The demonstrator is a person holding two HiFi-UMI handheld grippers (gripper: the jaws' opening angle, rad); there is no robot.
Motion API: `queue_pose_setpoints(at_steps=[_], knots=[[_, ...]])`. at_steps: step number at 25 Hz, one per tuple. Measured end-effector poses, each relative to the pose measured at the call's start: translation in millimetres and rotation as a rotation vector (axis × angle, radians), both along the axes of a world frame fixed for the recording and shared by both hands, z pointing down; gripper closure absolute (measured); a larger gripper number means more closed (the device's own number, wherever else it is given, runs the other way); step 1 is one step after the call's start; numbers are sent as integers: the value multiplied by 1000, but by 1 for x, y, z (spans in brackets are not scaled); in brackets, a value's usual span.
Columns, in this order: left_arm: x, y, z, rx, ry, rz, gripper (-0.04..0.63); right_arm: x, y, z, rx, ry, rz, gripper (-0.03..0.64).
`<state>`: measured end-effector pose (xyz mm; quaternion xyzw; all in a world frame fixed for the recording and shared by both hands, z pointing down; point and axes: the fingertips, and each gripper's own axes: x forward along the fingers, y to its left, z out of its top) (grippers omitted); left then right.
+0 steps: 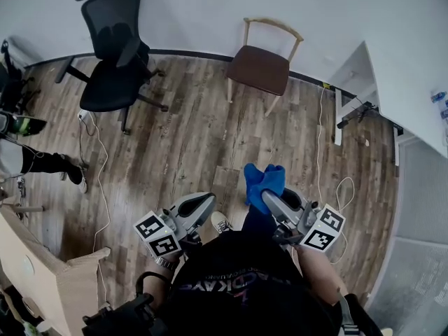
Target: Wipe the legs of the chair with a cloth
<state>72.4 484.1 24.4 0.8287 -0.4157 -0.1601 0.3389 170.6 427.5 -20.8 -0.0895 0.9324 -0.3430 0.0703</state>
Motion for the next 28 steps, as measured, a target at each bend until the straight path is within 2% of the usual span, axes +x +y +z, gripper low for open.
queue_pose_setpoints(at_steps=[8, 12, 15, 21, 28], knots=[[-22, -56, 10, -21, -56, -78, 597, -21, -83, 16, 11, 19, -56, 526], [-29, -118, 9, -39, -50, -129, 597, -32, -152, 21, -15, 9, -88, 528], [-30, -172, 10, -47, -59, -131, 597, -37, -212, 22, -16, 12, -105, 528], [-37, -270, 11, -42, -153, -142, 597, -38, -319, 26, -4, 30, -137, 529], [-52, -368, 5, -40, -203, -176, 597, -41, -416, 31, -13, 48, -166, 529]])
